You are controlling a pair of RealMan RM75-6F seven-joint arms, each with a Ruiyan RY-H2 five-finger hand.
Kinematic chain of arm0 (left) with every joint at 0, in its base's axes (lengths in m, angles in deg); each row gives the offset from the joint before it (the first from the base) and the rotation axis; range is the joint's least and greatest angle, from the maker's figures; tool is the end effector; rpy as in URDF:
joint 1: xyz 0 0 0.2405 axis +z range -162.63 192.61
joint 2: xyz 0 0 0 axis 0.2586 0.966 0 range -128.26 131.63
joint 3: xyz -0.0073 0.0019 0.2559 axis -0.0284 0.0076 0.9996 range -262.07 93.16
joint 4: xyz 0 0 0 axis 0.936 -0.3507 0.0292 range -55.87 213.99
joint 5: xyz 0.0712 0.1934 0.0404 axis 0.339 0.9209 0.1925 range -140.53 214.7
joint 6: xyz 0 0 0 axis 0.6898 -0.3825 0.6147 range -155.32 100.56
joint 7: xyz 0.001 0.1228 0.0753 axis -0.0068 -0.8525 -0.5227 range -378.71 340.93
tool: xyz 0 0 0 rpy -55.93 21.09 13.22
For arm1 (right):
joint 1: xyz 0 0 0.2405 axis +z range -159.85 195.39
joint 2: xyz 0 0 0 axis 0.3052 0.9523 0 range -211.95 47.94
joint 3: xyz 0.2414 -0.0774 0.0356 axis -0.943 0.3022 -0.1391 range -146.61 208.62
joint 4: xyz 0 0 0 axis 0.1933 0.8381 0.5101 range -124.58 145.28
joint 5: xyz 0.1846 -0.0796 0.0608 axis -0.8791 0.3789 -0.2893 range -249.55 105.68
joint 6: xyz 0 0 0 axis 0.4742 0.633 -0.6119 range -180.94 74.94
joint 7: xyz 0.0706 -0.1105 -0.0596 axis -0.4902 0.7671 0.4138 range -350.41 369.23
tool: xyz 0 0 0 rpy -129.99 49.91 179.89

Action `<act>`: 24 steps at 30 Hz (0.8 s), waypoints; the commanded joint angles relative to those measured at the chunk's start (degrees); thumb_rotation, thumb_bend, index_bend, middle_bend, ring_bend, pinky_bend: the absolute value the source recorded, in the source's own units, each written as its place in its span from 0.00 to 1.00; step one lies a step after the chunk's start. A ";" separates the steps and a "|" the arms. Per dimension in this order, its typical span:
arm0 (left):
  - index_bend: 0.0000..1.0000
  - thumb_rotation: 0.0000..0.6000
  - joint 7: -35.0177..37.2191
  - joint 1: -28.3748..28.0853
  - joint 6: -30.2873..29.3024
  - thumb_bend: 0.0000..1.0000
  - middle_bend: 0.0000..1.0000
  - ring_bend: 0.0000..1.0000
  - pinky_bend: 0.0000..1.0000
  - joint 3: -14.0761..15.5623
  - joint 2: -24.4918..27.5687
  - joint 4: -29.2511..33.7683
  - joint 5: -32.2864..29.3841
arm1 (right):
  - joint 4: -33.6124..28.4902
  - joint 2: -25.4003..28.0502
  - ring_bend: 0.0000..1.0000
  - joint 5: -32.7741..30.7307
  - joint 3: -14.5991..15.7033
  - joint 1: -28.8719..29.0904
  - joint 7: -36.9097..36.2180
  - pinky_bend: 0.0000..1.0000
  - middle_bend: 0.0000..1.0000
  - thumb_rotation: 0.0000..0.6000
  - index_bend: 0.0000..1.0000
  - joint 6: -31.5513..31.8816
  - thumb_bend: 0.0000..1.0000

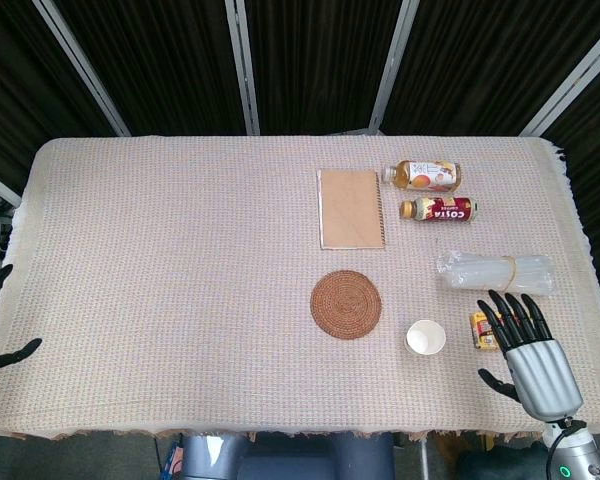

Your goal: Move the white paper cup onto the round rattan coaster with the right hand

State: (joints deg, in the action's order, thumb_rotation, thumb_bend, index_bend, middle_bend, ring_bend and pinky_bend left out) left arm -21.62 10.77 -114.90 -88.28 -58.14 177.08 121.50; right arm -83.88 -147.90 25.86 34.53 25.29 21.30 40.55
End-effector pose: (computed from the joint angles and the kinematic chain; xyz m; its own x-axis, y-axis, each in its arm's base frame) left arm -0.2984 0.1797 0.1829 0.4144 -0.0495 0.9088 0.9101 0.0219 -0.4138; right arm -0.2676 -0.1664 0.1416 0.5097 0.0946 0.8551 -0.8226 -0.2376 0.5166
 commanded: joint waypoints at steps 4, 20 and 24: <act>0.00 1.00 0.63 0.16 -0.19 0.00 0.00 0.00 0.00 0.04 0.31 -0.01 0.20 | 0.22 -0.50 0.00 0.05 -0.35 -0.30 0.82 0.00 0.00 1.00 0.00 -1.08 0.00; 0.00 1.00 -2.89 -1.61 3.00 0.00 0.00 0.00 0.00 -0.46 -0.91 0.04 -1.73 | -3.11 -3.20 0.00 -11.46 -3.65 12.74 4.58 0.09 0.02 1.00 0.00 -30.11 0.00; 0.00 1.00 -4.20 -1.79 3.38 0.00 0.00 0.00 0.00 -0.31 -1.50 -0.15 -1.98 | -1.88 -5.35 0.06 -14.77 -5.09 14.62 7.65 0.17 0.10 1.00 0.00 -33.01 0.00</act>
State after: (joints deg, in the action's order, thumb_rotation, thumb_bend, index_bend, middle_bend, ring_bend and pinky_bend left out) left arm -25.69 9.04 -111.61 -88.62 -59.52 176.99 119.60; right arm -86.27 -152.02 12.59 30.50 38.64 27.55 8.97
